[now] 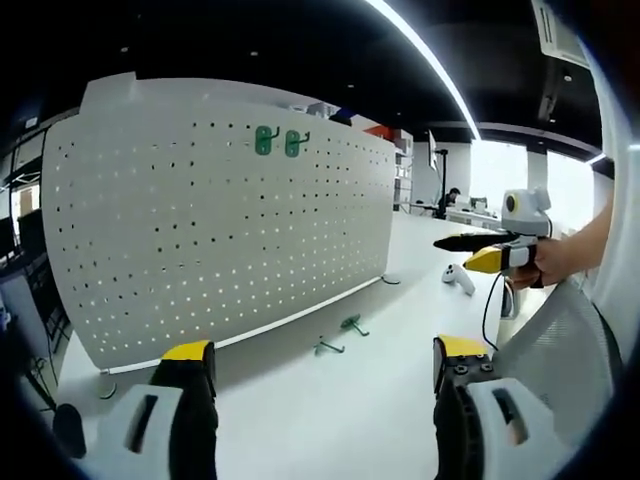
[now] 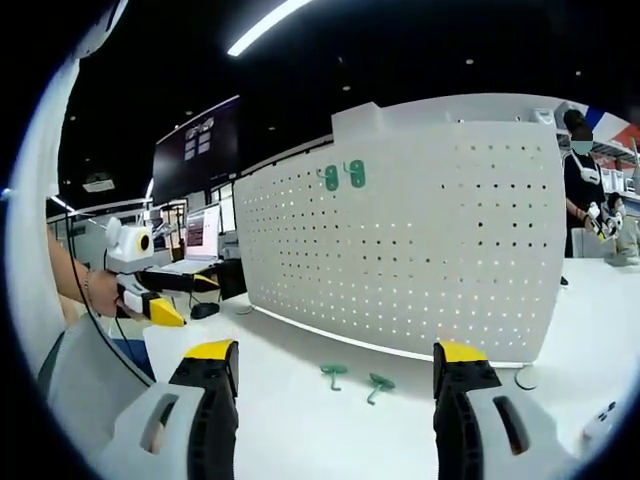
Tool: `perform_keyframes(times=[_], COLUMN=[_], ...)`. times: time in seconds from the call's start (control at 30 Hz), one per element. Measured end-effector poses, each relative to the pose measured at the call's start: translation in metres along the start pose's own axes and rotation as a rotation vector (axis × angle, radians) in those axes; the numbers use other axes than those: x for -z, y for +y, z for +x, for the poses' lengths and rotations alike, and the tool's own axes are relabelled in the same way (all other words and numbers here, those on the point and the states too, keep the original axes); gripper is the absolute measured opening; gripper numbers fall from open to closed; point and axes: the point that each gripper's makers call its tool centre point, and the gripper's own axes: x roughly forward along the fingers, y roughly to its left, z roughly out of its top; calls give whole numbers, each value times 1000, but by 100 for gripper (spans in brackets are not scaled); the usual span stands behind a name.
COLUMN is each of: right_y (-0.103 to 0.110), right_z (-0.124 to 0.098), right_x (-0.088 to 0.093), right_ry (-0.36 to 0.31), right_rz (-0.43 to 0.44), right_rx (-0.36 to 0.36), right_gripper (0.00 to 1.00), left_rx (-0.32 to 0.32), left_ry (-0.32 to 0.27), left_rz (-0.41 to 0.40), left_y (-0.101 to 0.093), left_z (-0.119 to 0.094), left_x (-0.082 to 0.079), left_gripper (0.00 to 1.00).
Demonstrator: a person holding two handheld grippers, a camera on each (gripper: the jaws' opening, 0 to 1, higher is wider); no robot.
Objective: Insert the hook assembly into the mounting plate slot until the hook locks in place.
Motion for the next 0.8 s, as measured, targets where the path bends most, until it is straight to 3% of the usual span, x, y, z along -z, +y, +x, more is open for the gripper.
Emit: perform_keyframes(times=[0.3, 0.8], right_y=[-2, -8], right_z=[0, -8], right_x=[14, 24], right_ry=[64, 102], right_rz=[0, 14], right_rx=[8, 22], right_gripper=[78, 78], left_rx=[19, 69], left_ry=[6, 109], left_rz=[30, 45], left_y=[3, -2], left_z=[6, 28], left_x=[-7, 15], left_gripper=[92, 92])
